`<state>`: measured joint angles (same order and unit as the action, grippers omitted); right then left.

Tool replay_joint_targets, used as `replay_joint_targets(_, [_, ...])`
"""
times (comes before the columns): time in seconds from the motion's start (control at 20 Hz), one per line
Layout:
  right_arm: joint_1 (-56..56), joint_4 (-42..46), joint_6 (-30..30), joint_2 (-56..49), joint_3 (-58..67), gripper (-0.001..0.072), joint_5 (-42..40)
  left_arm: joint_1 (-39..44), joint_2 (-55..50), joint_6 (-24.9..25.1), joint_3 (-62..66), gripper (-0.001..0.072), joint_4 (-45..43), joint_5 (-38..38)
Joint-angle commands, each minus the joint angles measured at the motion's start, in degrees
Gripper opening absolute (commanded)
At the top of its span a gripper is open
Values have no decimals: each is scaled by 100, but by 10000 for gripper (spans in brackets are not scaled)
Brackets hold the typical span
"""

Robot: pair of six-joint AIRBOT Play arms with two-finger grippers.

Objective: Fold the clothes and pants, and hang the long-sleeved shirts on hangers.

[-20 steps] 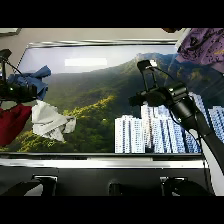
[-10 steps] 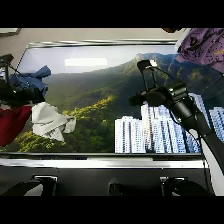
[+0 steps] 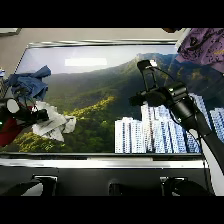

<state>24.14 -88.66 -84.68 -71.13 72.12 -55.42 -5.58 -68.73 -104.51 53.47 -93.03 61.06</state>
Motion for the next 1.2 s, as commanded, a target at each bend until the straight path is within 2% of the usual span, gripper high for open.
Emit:
replay_joint_targets(0.0, [4,-26,17,-4,4,36,-31,-111,-284,-205,-428,720,111,-1130])
replay_joint_targets(0.05, [4,-44,133,-4,7,36,-85,-111,-369,-203,-426,705,258,-1207])
replay_joint_targets(0.1, [4,-48,254,-4,7,36,-133,-111,-396,-203,-424,435,481,-1211])
replay_joint_targets(0.15, [4,-46,345,2,7,36,-179,-109,-374,-162,-415,36,850,-1180])
replay_joint_targets(0.2, [4,-46,393,20,7,36,-175,-83,-343,57,-361,20,1335,-1113])
replay_joint_targets(0.3, [4,-46,393,111,15,37,-404,140,-227,619,-223,19,2542,-1054])
replay_joint_targets(0.4, [4,63,391,275,17,37,-741,710,-114,1185,13,19,3766,-1051])
replay_joint_targets(0.45, [4,179,369,365,17,37,-942,1106,-105,1220,190,19,4164,-1060])
replay_joint_targets(0.5, [4,363,328,463,17,39,-1189,1585,-118,1220,389,19,4446,-1158])
replay_joint_targets(0.55, [4,601,297,560,17,79,-1467,2068,-127,1196,551,18,4535,-1388])
replay_joint_targets(0.7, [4,1196,236,787,17,235,-2179,3534,-334,752,739,18,4527,-2817])
replay_joint_targets(0.85, [4,1292,164,837,0,277,-2448,4323,-1099,308,739,21,4529,-3716])
replay_joint_targets(0.9, [4,1274,144,835,0,370,-2400,4413,-1375,155,741,65,4531,-3871])
replay_joint_targets(0.95, [2,1290,122,835,0,451,-2332,4409,-1563,11,741,230,4531,-3928])
replay_joint_targets(1.0, [-7,1311,57,835,0,491,-2262,4317,-1659,-109,741,455,4533,-3923])
replay_joint_targets(1.05, [-7,1403,-81,835,0,490,-2232,4127,-1637,-111,745,599,4531,-3810])
replay_joint_targets(1.15, [-81,1633,-68,841,0,492,-2184,3460,-1351,157,800,610,4522,-3084])
